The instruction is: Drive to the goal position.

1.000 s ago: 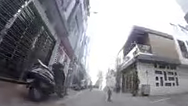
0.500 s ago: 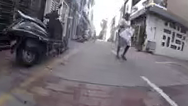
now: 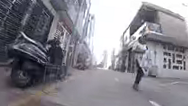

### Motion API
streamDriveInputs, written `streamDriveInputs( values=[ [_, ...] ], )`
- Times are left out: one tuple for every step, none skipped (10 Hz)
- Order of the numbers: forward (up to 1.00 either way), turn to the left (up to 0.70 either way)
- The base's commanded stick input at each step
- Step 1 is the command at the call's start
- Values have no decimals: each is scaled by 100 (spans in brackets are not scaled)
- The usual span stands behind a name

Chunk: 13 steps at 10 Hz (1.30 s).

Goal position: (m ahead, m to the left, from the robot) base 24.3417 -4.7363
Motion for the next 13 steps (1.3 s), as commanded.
streamDriveInputs(
  values=[
    [70, 0],
    [70, 0],
    [70, 0],
    [70, 0],
    [70, 0],
    [70, 0],
    [70, 0],
    [70, -2],
    [70, -4],
    [76, -15],
    [82, -27],
    [85, -34],
    [85, -34]
  ],
)
